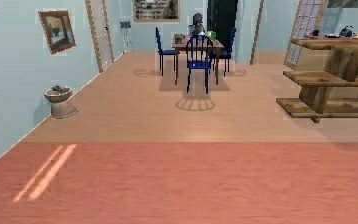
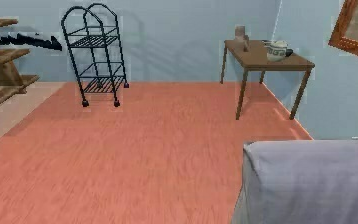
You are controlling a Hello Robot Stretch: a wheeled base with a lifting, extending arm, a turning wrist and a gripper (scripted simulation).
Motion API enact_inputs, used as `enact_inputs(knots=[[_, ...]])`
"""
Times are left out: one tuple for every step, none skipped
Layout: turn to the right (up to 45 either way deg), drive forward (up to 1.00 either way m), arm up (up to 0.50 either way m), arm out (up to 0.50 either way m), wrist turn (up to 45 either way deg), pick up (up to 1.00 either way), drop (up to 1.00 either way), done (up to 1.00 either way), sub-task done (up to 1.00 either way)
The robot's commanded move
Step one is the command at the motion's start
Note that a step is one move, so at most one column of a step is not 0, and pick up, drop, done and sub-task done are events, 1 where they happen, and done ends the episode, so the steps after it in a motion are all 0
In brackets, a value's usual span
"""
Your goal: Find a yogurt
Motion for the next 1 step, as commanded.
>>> enact_inputs(knots=[[-3.0, 0.00, 0.00, 0.00, 0.0, 0.00, 0.00, 0.00, 0.00]])
